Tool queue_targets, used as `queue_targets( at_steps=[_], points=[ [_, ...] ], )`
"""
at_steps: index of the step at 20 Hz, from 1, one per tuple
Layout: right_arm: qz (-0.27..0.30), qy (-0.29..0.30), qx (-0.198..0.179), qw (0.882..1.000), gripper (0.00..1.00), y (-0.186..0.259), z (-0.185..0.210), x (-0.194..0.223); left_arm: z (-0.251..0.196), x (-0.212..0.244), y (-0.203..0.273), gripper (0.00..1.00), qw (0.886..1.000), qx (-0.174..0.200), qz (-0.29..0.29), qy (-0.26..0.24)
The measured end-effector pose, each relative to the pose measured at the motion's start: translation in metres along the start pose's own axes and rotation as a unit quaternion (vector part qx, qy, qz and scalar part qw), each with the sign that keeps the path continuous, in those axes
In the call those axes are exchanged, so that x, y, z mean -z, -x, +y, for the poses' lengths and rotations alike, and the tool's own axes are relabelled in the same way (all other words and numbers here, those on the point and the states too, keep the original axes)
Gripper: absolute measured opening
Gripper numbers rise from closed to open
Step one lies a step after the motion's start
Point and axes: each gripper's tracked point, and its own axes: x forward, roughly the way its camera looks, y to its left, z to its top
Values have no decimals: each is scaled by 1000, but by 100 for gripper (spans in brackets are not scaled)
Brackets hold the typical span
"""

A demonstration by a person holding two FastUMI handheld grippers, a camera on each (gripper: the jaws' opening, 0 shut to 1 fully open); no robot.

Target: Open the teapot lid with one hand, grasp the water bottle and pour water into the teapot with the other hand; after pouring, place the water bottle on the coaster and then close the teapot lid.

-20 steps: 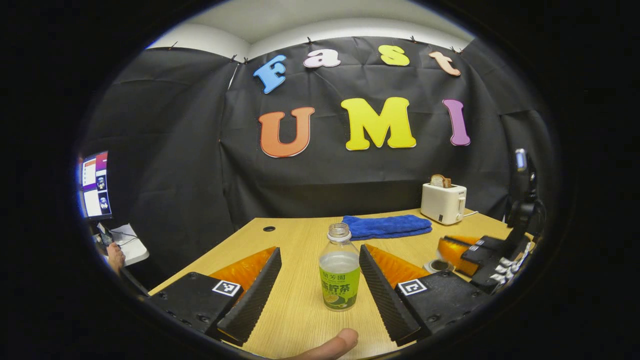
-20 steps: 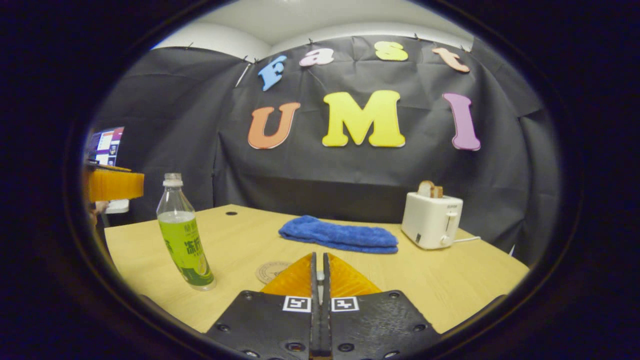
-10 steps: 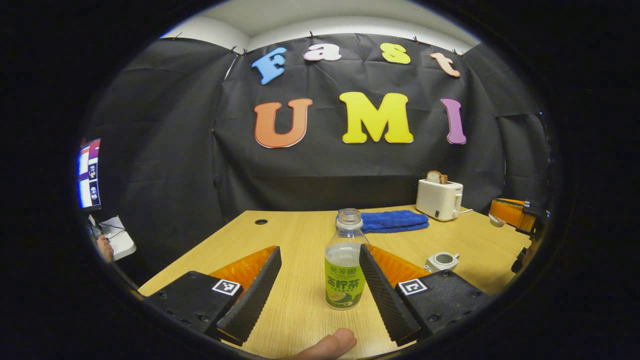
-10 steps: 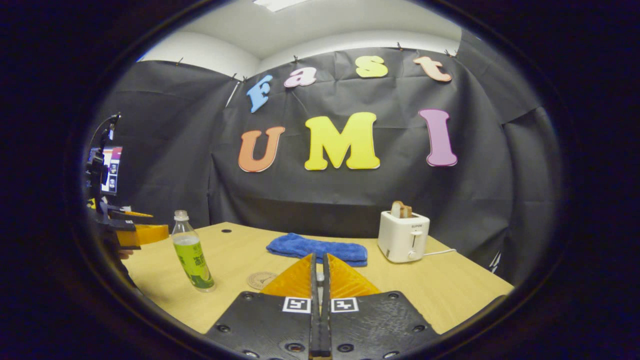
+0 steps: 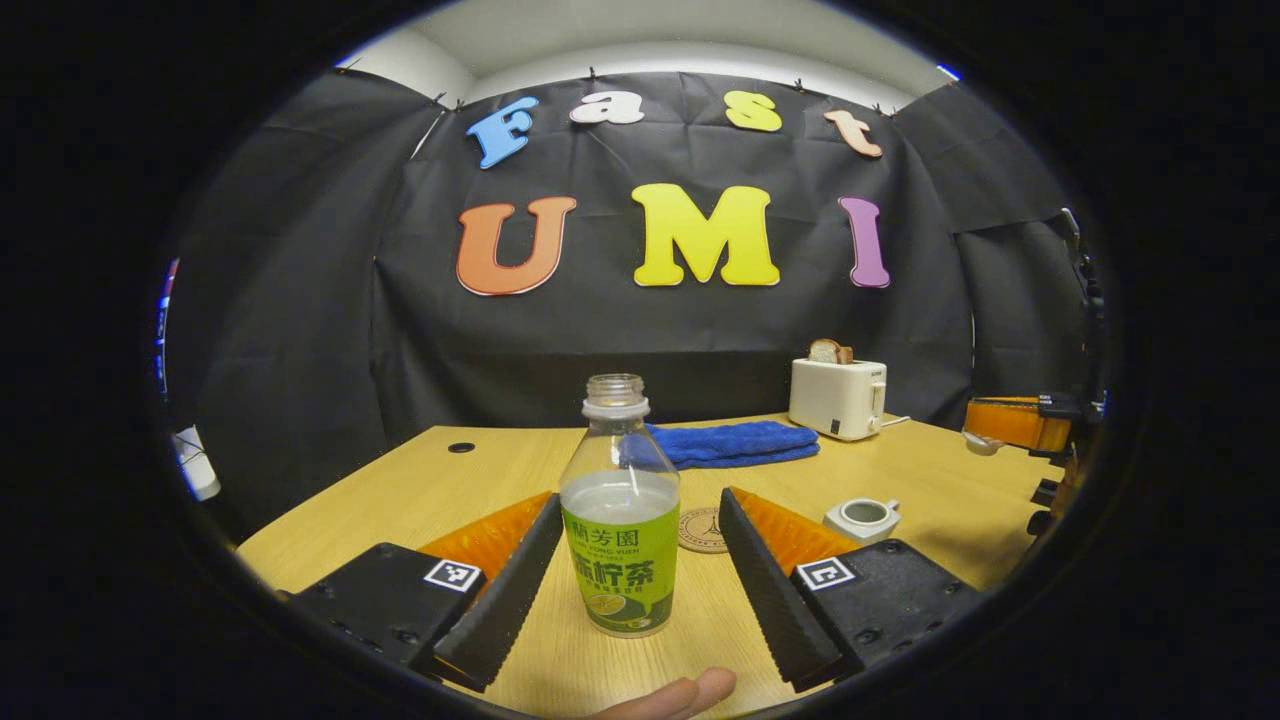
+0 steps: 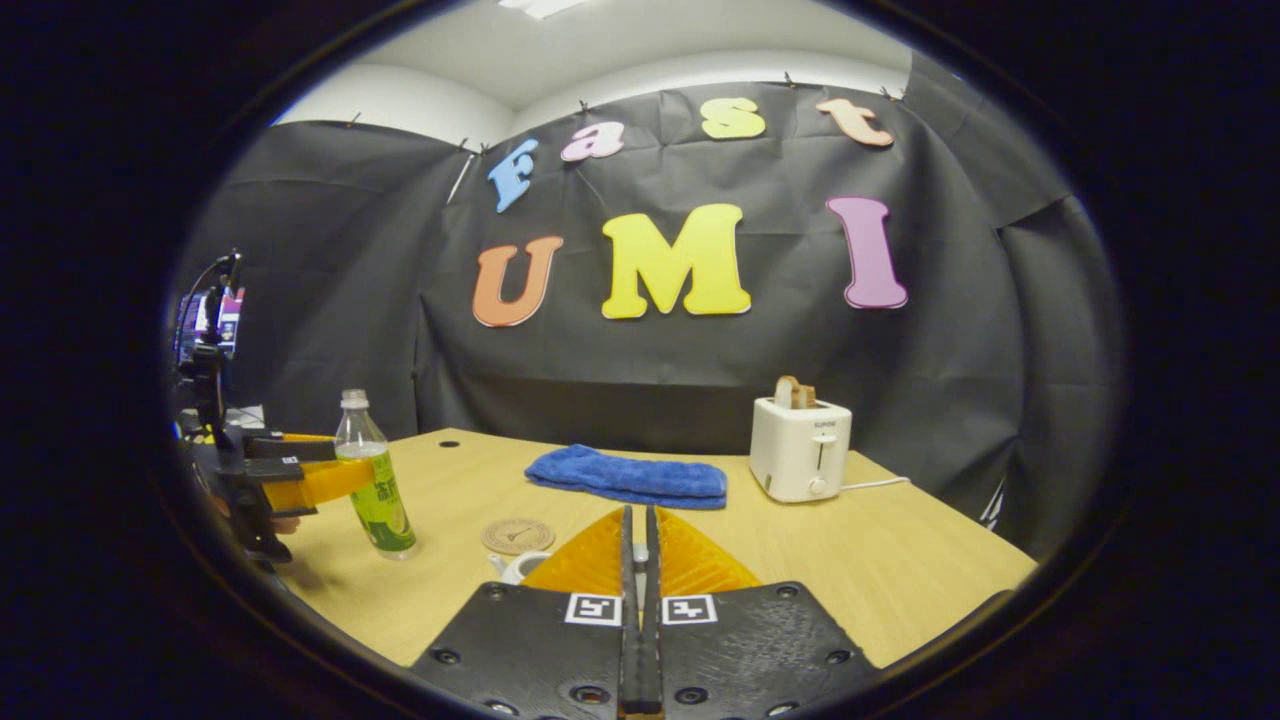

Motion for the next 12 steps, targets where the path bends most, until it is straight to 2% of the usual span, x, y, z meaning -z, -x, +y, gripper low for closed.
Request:
queue_targets(
  at_steps=[3, 6, 8, 9, 12],
  points=[
    [3, 5, -10, 1000, 0, -4, 4, 1, 5, 7, -15, 98, 1000, -20, 0, -15],
    [1, 7, -11, 1000, 0, -5, 2, 1, 17, 13, -28, 97, 999, -50, 7, -6],
    [5, 1, -11, 1000, 0, -4, -2, 4, 18, 4, -32, 90, 998, -60, -15, -5],
    [7, -1, -9, 1000, 0, -3, -5, 5, 15, 6, -34, 79, 998, -55, -10, -8],
    [11, -12, -2, 1000, 0, -1, -13, 8, 9, 1, -27, 76, 999, -51, 3, -17]
  ],
)
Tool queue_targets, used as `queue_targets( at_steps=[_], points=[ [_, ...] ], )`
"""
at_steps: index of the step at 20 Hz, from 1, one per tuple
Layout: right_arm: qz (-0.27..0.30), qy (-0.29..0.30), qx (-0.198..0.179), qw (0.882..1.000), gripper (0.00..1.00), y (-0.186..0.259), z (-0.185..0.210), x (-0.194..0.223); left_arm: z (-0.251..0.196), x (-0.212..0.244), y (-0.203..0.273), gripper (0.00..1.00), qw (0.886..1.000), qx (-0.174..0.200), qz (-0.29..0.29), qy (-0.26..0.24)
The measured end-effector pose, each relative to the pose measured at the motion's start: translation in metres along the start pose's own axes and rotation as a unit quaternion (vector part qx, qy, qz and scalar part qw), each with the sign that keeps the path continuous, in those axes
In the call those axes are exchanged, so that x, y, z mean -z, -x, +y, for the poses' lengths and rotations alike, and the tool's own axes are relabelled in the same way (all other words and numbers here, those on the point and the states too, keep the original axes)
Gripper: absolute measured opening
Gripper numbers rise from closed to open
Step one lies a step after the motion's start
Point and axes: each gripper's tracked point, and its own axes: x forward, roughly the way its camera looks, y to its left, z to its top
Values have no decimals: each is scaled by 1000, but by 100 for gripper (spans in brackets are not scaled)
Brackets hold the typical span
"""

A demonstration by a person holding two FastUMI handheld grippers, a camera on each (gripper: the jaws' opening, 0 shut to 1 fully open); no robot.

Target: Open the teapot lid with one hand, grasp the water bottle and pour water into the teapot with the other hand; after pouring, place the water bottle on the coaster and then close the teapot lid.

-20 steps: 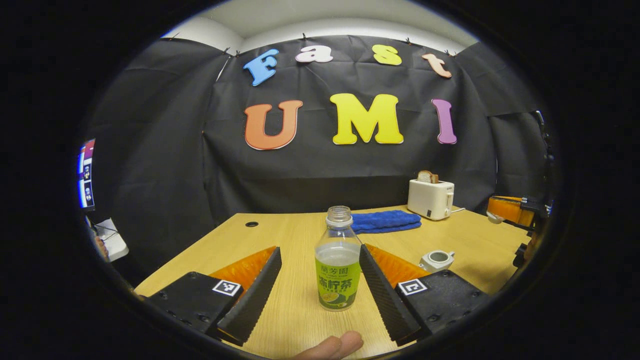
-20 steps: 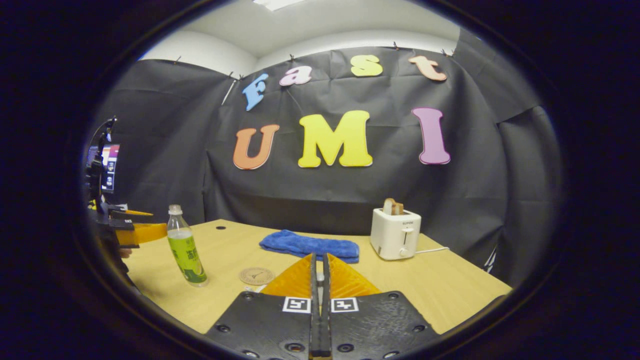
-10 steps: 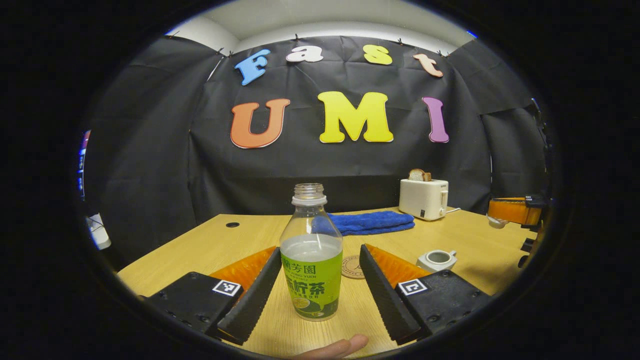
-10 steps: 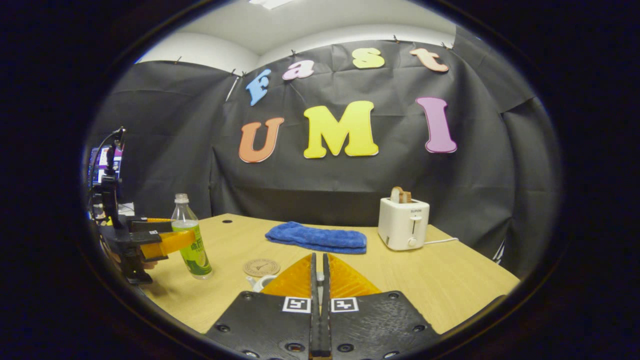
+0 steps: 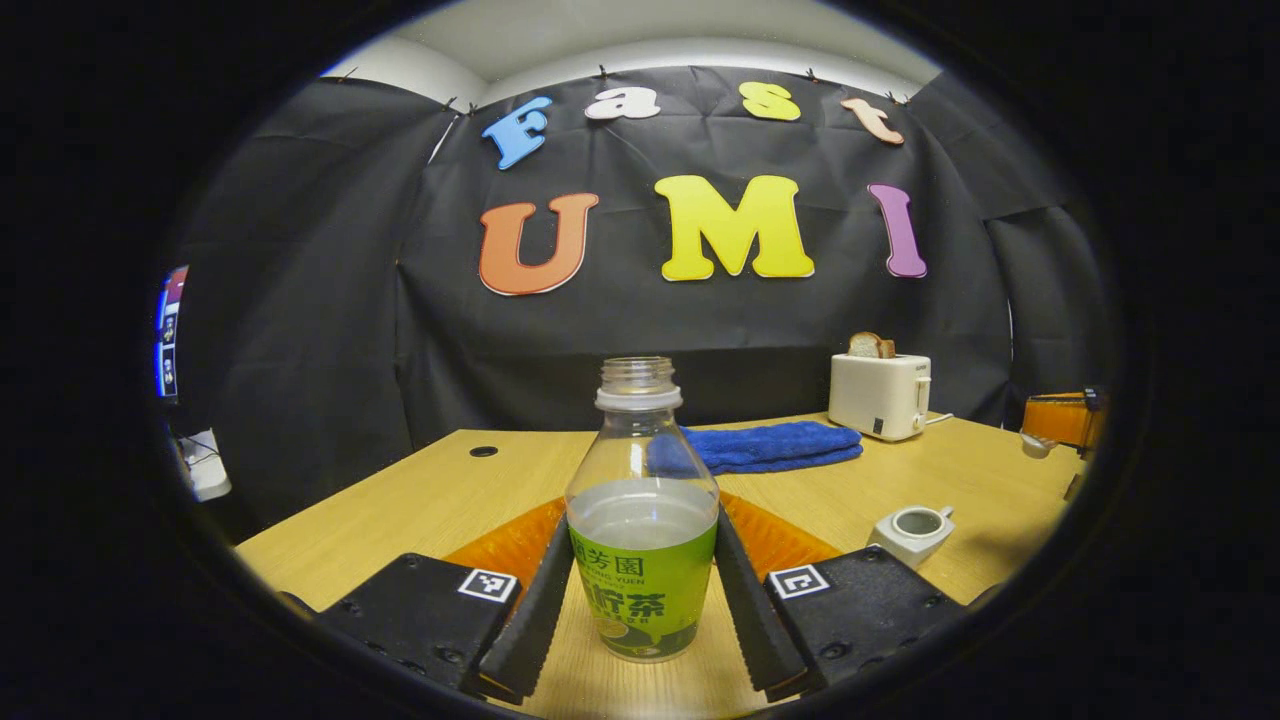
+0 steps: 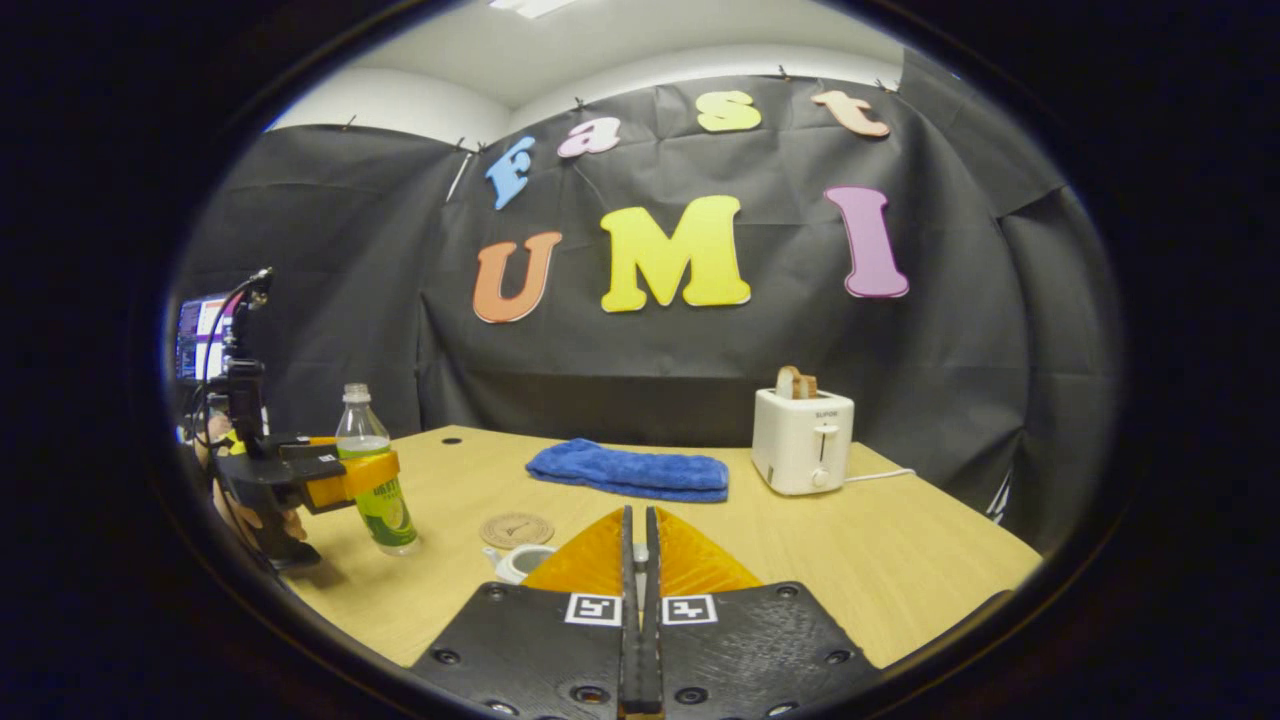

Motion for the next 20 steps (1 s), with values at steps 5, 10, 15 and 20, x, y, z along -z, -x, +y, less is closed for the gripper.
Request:
queue_targets(
  at_steps=[5, 10, 15, 20],
  points=[
    [0, 7, 14, 1000, 0, 8, -19, 5, -17, -23, 21, 75, 996, -2, 14, -93],
    [7, 11, 33, 999, 0, 22, -44, 14, -30, 2, 16, 75, 962, -27, 83, -259],
    [5, 4, 55, 998, 0, 26, -76, 14, -45, 15, 8, 74, 898, -31, 108, -426],
    [13, 0, 63, 998, 0, 30, -96, 26, -66, 12, 4, 74, 827, -33, 107, -550]
  ],
)
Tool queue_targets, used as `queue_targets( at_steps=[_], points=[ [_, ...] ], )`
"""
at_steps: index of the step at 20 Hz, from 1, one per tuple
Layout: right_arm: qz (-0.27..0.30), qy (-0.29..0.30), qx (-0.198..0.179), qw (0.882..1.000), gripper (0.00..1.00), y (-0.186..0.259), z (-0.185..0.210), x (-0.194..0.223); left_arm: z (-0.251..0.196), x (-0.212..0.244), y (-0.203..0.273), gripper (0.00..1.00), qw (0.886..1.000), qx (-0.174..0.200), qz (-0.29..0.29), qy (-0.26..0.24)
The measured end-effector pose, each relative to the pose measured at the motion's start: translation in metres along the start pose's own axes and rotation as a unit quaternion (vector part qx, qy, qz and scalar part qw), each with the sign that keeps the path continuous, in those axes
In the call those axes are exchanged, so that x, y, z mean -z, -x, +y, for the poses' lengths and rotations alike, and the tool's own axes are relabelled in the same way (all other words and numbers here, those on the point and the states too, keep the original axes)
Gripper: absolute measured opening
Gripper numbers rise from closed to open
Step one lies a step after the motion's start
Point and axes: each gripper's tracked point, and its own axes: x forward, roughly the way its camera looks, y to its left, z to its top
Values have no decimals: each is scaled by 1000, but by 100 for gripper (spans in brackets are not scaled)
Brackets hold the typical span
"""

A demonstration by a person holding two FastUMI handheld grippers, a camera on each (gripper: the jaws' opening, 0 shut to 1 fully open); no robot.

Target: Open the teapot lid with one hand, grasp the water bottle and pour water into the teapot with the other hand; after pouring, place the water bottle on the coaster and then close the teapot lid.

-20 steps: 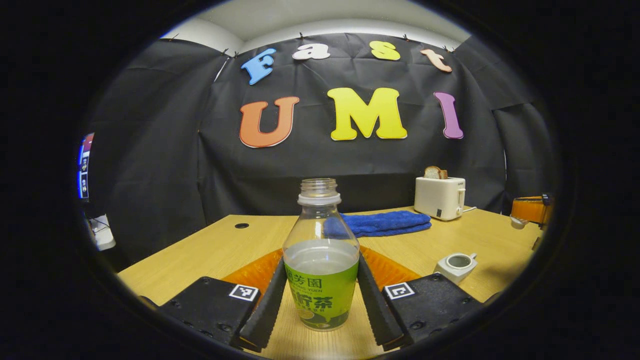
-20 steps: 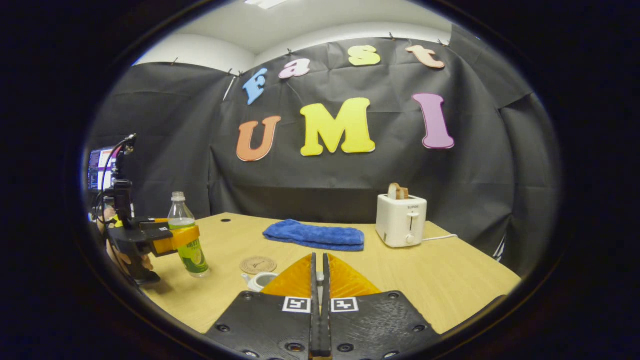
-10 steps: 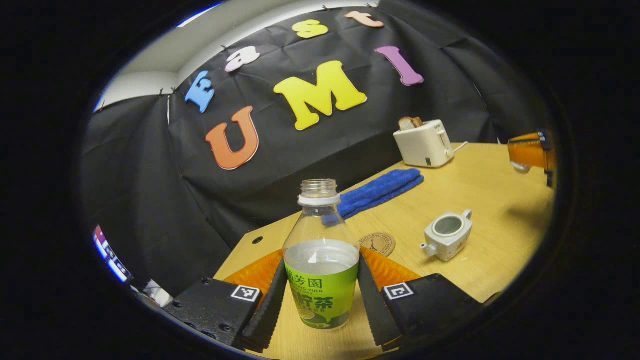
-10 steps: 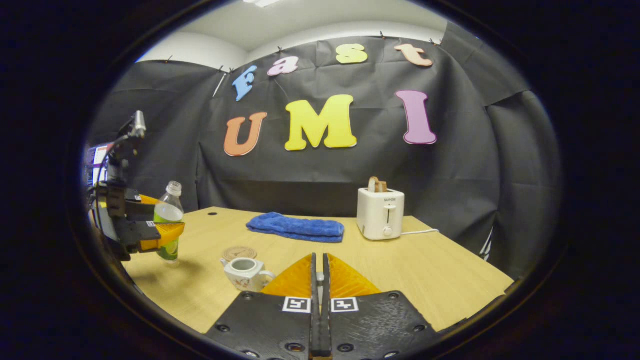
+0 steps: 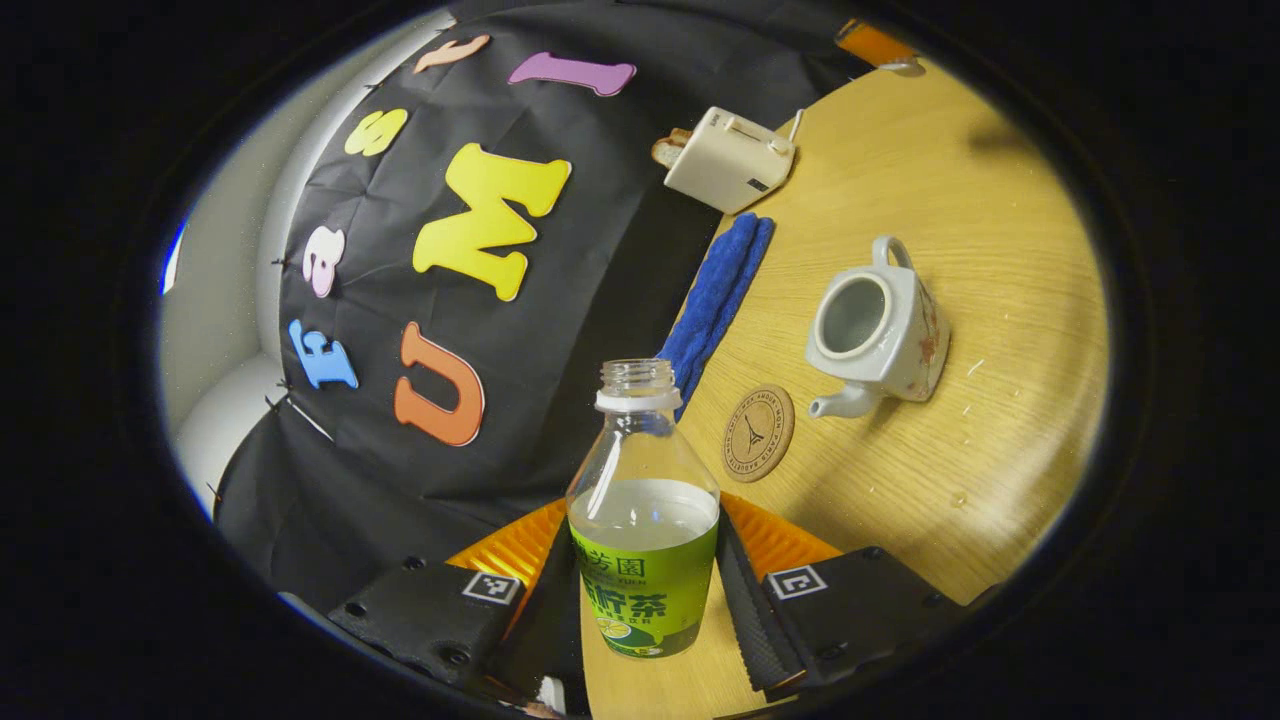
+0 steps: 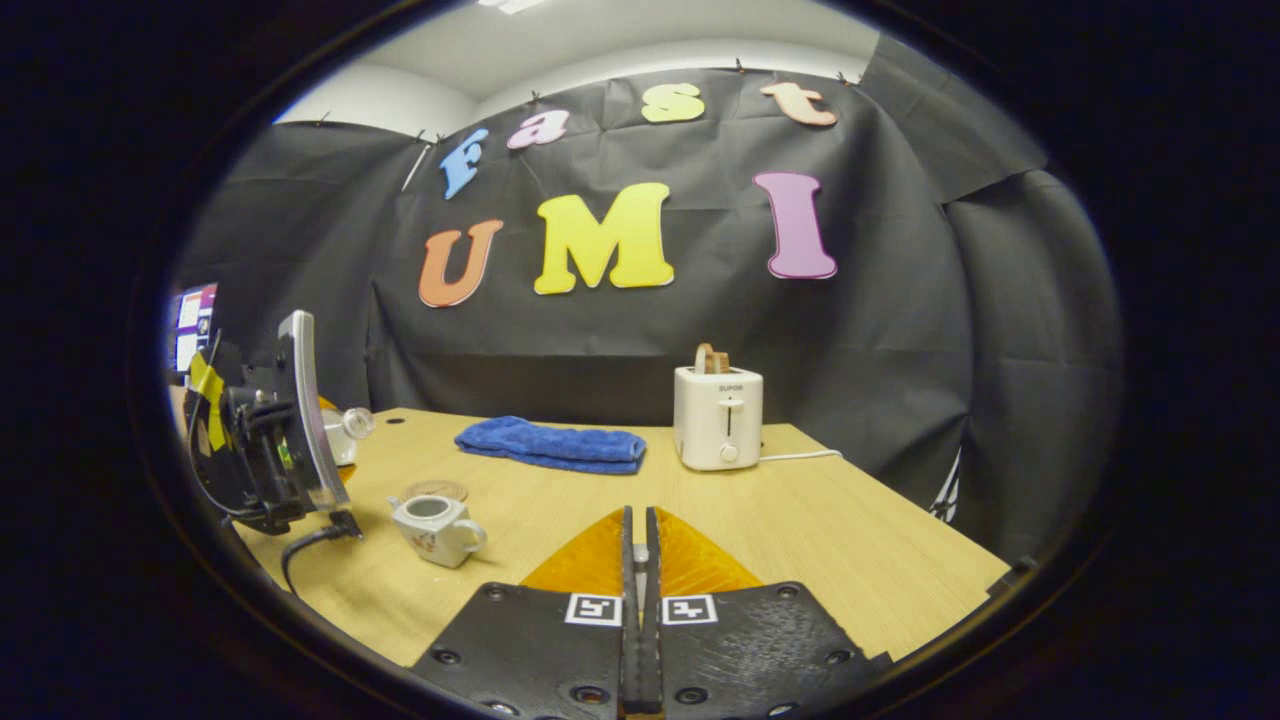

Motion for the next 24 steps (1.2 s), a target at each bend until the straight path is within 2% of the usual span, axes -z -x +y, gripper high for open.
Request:
queue_targets(
  at_steps=[2, 4, 6, 11, 14, 16, 20, 24],
  points=[
    [0, 0, 2, 1000, 0, 1, -3, 1, 0, -10, 1, 74, 999, -7, -12, -50],
    [4, -3, 2, 1000, 0, 1, -6, 6, -1, -19, 2, 74, 993, -20, -18, -115],
    [8, -4, 4, 1000, 0, -1, -10, 12, -5, -30, -1, 74, 987, -16, -25, -160],
    [12, -8, 4, 1000, 0, 0, -14, 14, -13, -42, 2, 74, 969, -13, -22, -244],
    [12, -10, 2, 1000, 0, 0, -15, 16, -12, -43, -1, 74, 961, -10, -7, -276],
    [12, -12, 4, 1000, 0, 1, -19, 17, -6, -42, -2, 75, 949, -18, -2, -315],
    [9, -18, 6, 1000, 0, 3, -23, 14, -3, -45, -3, 74, 936, -21, 4, -351],
    [5, -20, 8, 1000, 0, 6, -24, 12, -4, -48, -3, 75, 928, -19, 8, -372]
  ],
)
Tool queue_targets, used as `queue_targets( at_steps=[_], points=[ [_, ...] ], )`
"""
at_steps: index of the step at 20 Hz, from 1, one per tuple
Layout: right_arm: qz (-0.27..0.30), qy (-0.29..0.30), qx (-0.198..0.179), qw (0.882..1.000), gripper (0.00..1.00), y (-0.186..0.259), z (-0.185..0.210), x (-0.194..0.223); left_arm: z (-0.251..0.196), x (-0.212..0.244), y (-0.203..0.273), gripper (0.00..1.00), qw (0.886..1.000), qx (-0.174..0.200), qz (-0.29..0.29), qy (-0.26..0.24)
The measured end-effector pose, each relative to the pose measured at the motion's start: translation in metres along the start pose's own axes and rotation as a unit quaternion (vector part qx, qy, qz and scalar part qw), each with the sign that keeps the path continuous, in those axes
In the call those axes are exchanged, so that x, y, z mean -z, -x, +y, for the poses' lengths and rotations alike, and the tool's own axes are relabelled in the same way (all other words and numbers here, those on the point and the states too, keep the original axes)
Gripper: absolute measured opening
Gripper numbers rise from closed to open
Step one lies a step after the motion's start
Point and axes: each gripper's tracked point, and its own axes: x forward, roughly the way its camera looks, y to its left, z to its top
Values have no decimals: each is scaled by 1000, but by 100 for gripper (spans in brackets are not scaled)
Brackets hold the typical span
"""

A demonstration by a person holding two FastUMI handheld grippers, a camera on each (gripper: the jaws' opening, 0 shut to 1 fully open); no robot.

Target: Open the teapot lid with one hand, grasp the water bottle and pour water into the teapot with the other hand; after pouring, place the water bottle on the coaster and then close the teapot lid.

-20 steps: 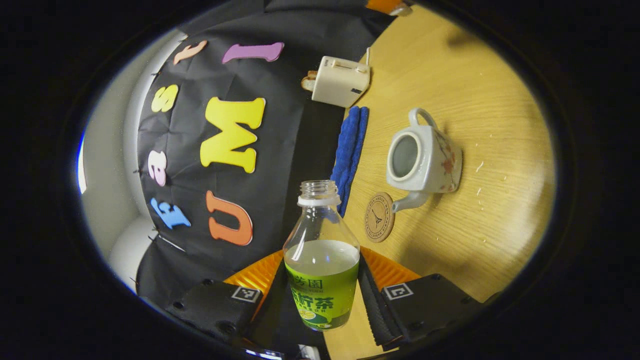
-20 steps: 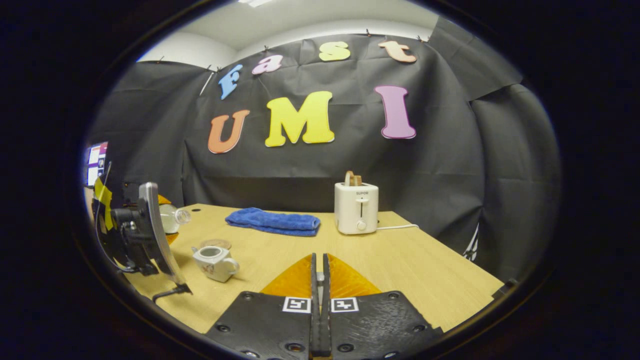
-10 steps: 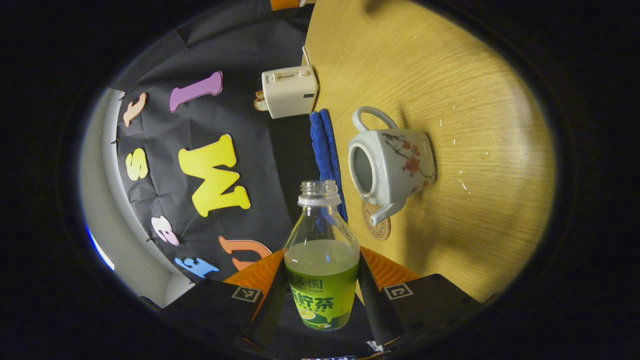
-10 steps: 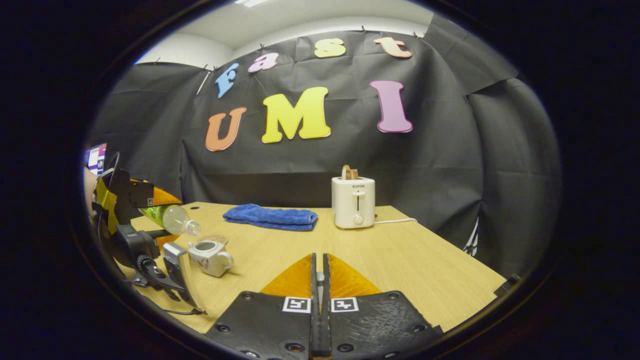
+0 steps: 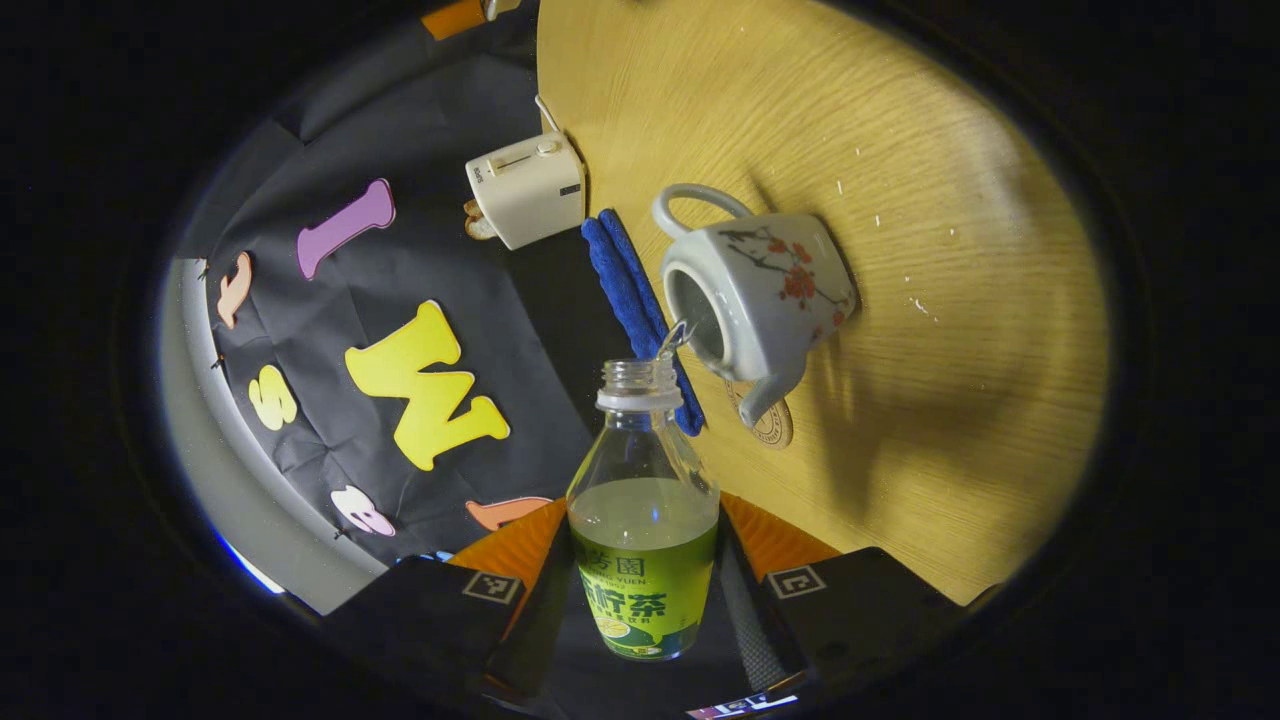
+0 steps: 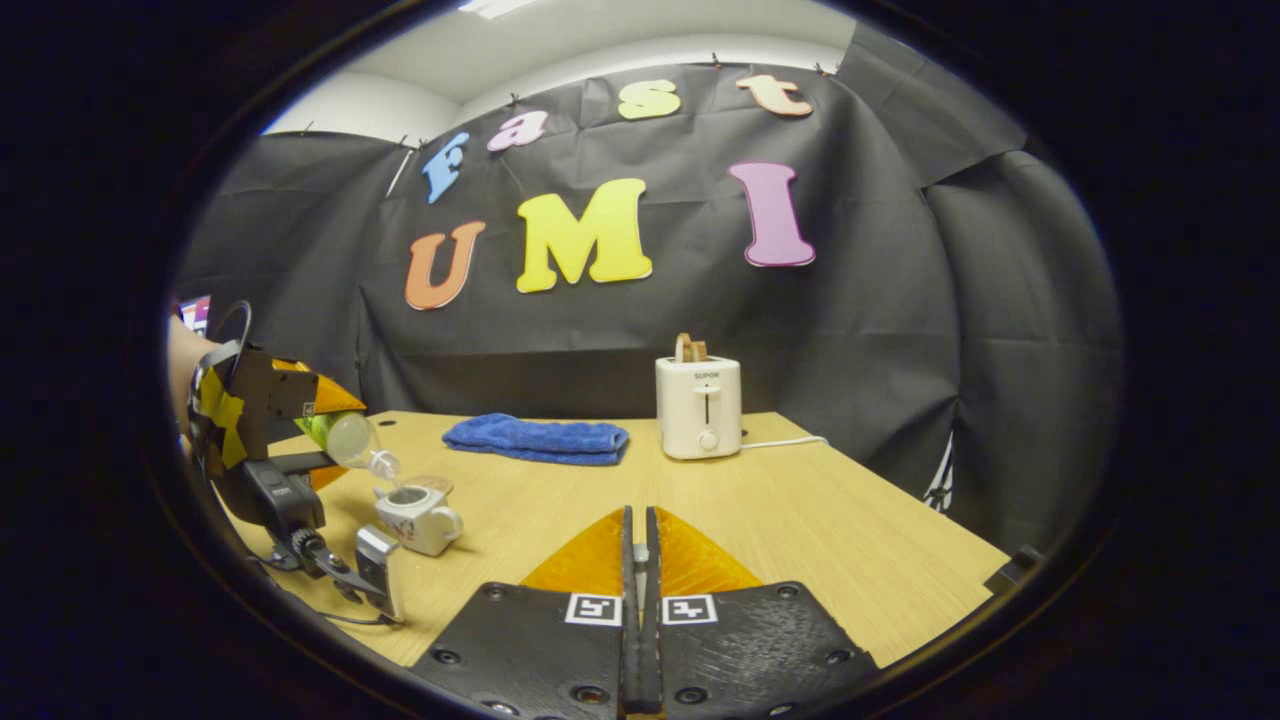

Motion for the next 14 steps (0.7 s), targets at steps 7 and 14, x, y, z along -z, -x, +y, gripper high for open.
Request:
queue_targets(
  at_steps=[7, 14],
  points=[
    [-3, -1, -4, 1000, 0, 2, 3, 0, 12, 5, 3, 74, 999, -11, 5, -37],
    [-9, -1, -2, 1000, 0, 5, -1, -5, 21, 7, 2, 74, 996, -20, 14, -85]
  ],
)
